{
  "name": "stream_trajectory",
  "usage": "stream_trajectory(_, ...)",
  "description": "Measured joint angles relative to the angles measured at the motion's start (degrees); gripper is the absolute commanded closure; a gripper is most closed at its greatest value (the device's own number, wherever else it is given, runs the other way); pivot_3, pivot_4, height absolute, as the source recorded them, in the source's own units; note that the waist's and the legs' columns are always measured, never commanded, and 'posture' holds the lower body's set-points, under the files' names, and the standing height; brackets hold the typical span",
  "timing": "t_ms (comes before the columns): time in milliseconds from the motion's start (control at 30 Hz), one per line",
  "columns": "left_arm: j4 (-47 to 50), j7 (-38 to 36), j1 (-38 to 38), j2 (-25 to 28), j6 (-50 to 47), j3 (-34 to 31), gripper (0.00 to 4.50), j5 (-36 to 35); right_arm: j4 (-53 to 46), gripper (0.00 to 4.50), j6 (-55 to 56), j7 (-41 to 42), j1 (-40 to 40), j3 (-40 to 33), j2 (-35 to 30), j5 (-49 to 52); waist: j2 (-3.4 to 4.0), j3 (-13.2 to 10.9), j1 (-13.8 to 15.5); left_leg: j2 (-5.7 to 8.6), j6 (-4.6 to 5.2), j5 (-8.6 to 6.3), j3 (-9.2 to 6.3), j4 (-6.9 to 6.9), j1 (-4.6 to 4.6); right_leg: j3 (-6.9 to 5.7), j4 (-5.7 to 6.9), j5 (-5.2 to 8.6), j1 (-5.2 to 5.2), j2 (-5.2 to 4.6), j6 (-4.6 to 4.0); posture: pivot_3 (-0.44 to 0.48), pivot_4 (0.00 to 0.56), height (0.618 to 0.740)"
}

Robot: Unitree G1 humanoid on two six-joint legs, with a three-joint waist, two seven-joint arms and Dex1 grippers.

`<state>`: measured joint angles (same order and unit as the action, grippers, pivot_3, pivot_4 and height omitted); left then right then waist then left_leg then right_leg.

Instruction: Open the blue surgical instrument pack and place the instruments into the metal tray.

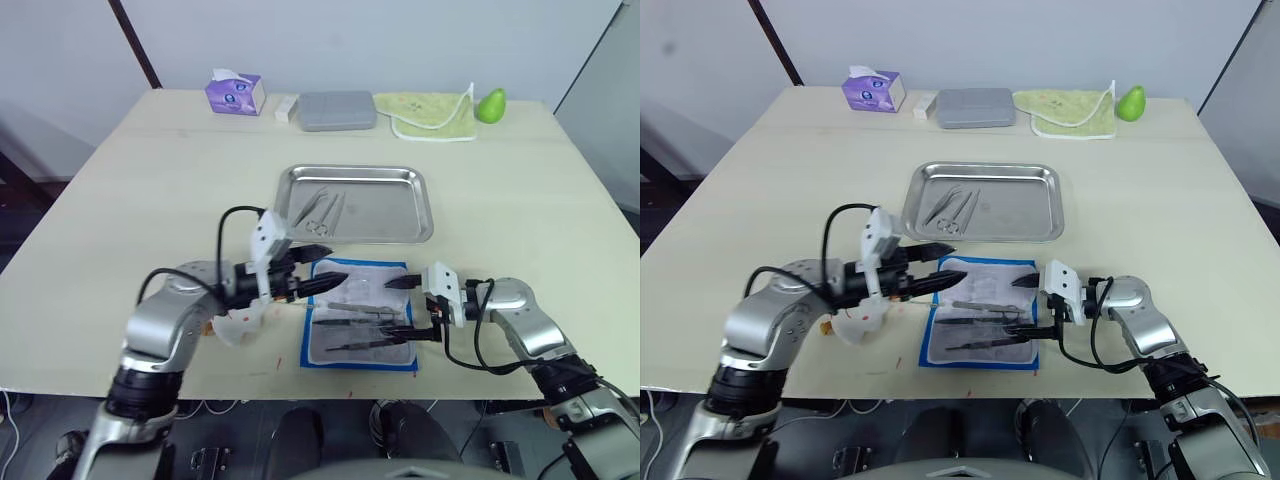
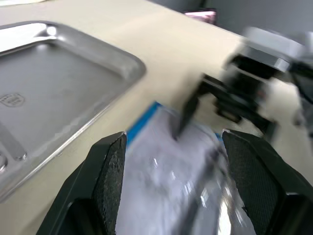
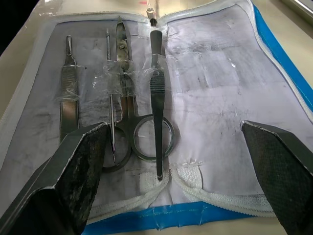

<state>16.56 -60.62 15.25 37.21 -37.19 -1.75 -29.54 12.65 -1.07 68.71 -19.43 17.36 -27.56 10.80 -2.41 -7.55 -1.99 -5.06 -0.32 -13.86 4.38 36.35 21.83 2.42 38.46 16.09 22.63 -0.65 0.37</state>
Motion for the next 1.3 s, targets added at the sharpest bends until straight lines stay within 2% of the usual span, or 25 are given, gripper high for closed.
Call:
stream_trajectory(133, -2.27, -9.62, -2.35, 6.17, 3.13, -1.89, 1.22, -3.00, 0.07, 0.00, 0.20, -0.01, 0.06, 0.00, 0.36, 0.00, 0.02, -0.01, -0.11, 0.00, 0.01, -0.01, 0.04, -0.03, 0.00, 0.00, -0.07, 0.00, 0.01, 0.01, 0.00, 0.000, 0.150, 0.740)
stream_trajectory(233, -3.88, -14.50, -3.58, 8.39, 5.96, -3.01, 0.47, -3.97, 0.09, 0.00, 0.21, -0.01, 0.11, 0.03, 0.50, 0.01, 0.03, -0.03, -0.19, -0.02, 0.01, -0.01, 0.06, -0.06, 0.01, -0.03, -0.13, 0.00, 0.02, 0.05, 0.01, 0.000, 0.150, 0.740)
stream_trajectory(267, -5.68, -18.57, -5.63, 10.56, 8.80, -4.81, 0.07, -4.44, 0.02, 0.00, 0.21, -0.03, 0.11, 0.10, 0.75, 0.04, 0.03, -0.03, -0.41, -0.04, 0.01, -0.01, 0.12, -0.10, 0.01, -0.04, -0.13, 0.00, 0.06, 0.06, 0.01, 0.000, 0.150, 0.740)
stream_trajectory(333, -9.22, -22.77, -8.73, 14.26, 11.31, -8.20, 0.07, -4.44, -0.34, 0.00, 0.30, 0.01, 0.59, -0.12, 0.64, 0.30, 0.06, -0.06, -0.36, -0.08, 0.01, -0.01, 0.11, -0.17, 0.02, -0.06, -0.17, 0.01, 0.08, 0.07, -0.02, 0.000, 0.150, 0.740)
stream_trajectory(433, -11.86, -25.49, -10.55, 16.36, 14.18, -12.53, 0.07, -4.51, -0.29, 0.00, 0.33, 0.47, 0.84, -0.38, -0.21, 0.40, 0.11, -0.09, 0.14, -0.13, 0.01, -0.01, 0.02, -0.17, 0.06, -0.09, -0.25, 0.04, 0.08, -0.04, -0.05, 0.000, 0.150, 0.740)
stream_trajectory(700, -15.79, -27.31, -11.80, 17.01, 18.01, -13.19, 0.07, -4.16, -0.20, 0.00, 1.13, 1.09, 1.35, -0.74, -0.48, 0.74, 0.01, -0.07, 0.24, -0.10, 0.04, -0.03, 0.06, -0.21, 0.18, -0.14, -0.47, 0.02, 0.08, -0.26, -0.03, 0.000, 0.150, 0.740)
stream_trajectory(900, -12.99, -25.61, -8.48, 16.48, 17.94, -8.97, 0.07, -3.02, -0.10, 0.00, 1.34, 1.48, 1.44, -0.95, -0.50, 0.84, 0.03, -0.08, 0.42, -0.05, 0.04, -0.03, 0.11, -0.27, 0.18, -0.13, -0.48, 0.02, 0.07, -0.22, -0.02, 0.000, 0.150, 0.740)
stream_trajectory(1067, -11.81, -23.23, -3.66, 13.24, 18.94, -2.90, 0.07, -0.07, 0.10, 0.00, 1.34, 1.60, 1.35, -1.05, -0.37, 0.86, 0.00, -0.08, 0.89, 0.00, 0.04, -0.02, 0.26, -0.25, 0.16, -0.10, -0.46, 0.01, 0.06, 0.22, -0.01, 0.000, 0.150, 0.740)
stream_trajectory(1133, -11.81, -23.10, -2.29, 13.02, 18.87, -1.34, 0.56, 0.34, 0.10, 0.00, 1.35, 1.69, 1.34, -1.06, -0.30, 0.88, -0.01, -0.07, 0.92, -0.04, 0.04, -0.02, 0.30, -0.25, 0.16, -0.09, -0.46, 0.01, 0.07, 0.38, -0.01, 0.000, 0.150, 0.740)
stream_trajectory(1167, -13.05, -22.94, 1.07, 11.47, 18.80, 0.94, 0.76, 1.54, 0.23, 0.00, 1.32, 1.77, 1.37, -1.41, -0.46, 0.85, 0.00, -0.07, 1.21, -0.03, 0.04, -0.02, 0.41, -0.22, 0.14, -0.12, -0.45, 0.01, 0.06, 0.44, -0.02, 0.000, 0.150, 0.740)
stream_trajectory(1300, -17.23, -20.55, 7.35, 5.67, 21.66, 8.79, 0.76, 8.46, 0.13, 0.00, 1.21, 1.48, 1.39, -1.43, -0.07, 0.78, -0.12, 0.01, 1.32, -0.06, 0.05, -0.02, 0.47, -0.13, 0.15, -0.08, -0.41, -0.01, 0.01, 0.55, 0.01, 0.000, 0.150, 0.740)
